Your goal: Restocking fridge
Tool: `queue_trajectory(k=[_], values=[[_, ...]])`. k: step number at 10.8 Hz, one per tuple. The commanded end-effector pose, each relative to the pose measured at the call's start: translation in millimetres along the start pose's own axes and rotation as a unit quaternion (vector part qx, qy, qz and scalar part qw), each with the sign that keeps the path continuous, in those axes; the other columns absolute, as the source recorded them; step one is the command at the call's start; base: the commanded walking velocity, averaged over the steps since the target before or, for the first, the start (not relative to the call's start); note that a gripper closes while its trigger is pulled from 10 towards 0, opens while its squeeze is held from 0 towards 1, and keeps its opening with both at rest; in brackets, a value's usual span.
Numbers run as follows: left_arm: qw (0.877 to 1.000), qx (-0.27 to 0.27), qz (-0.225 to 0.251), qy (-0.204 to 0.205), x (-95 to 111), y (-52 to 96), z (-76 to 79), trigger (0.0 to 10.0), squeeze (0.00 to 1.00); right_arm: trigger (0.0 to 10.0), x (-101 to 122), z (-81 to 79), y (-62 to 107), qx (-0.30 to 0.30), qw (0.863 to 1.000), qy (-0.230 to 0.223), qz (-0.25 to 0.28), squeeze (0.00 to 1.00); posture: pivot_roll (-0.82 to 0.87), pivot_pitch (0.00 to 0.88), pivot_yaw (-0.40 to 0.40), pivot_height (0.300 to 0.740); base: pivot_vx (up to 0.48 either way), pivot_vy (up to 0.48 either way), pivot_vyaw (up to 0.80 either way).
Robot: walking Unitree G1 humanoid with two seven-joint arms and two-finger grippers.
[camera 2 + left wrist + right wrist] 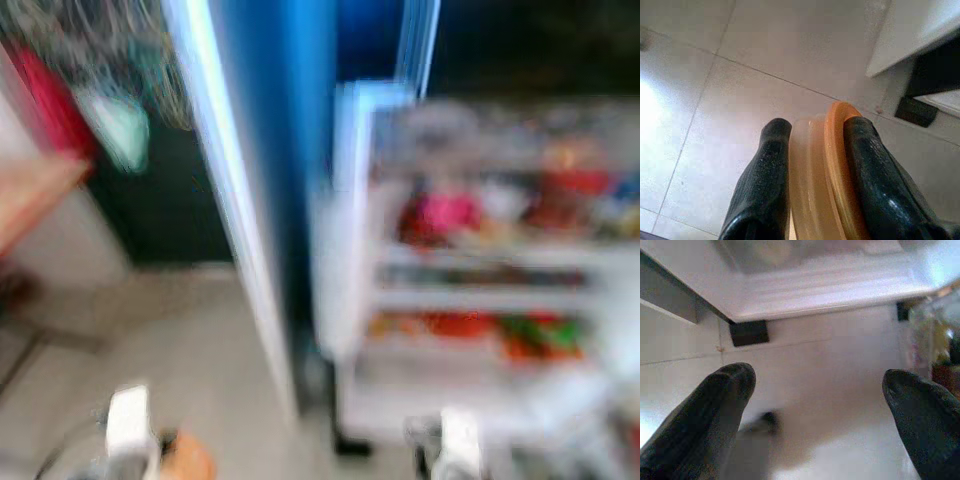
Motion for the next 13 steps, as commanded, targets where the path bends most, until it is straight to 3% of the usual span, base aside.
queue_trajectory(k=[1, 3, 10, 13], values=[[1.0, -0.005, 0.005, -0.007, 6.2, -0.4, 3.4, 10.0, 0.0, 10.0, -0.5, 5.2, 0.3, -0.009, 1.0, -0.001, -0.003, 0.0, -0.03, 0.0, 0.033, 0.74, 0.0, -0.345, -0.44], [1.0, -0.004, 0.006, -0.006, 6.5, -0.5, 3.6, 10.0, 0.0, 10.0, 0.0, 6.0, 0.2, -0.012, 1.0, 0.005, -0.003, 0.0, -0.03, 0.0, 0.032, 0.74, 0.0, -0.338, 0.0], [1.0, -0.004, 0.006, -0.001, 7.0, -0.5, 3.8, 10.0, 0.0, 10.0, 0.2, 10.2, 0.3, -0.038, 0.999, 0.018, -0.008, 0.0, -0.03, 0.0, 0.031, 0.74, 0.0, 0.0, 0.0], [1.0, -0.003, 0.007, 0.001, 7.9, -0.6, 4.2, 10.0, 0.0, 10.0, 0.4, 17.7, 0.9, -0.084, 0.995, 0.042, -0.015, 0.0, -0.02, 0.0, 0.028, 0.74, 0.0, 0.0, 0.0]])
Point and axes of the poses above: a point about 5 cm out from each wrist's last joint towards the gripper, its own y axis pointing back from the gripper into the wrist, its own x axis along the axis of the wrist's last joint, z = x × y, the point moved 3 cm from there along -y, pointing out of the wrist towards the gripper, and after that the axes turned 8 degrees about -y, right-handed, at the moved point
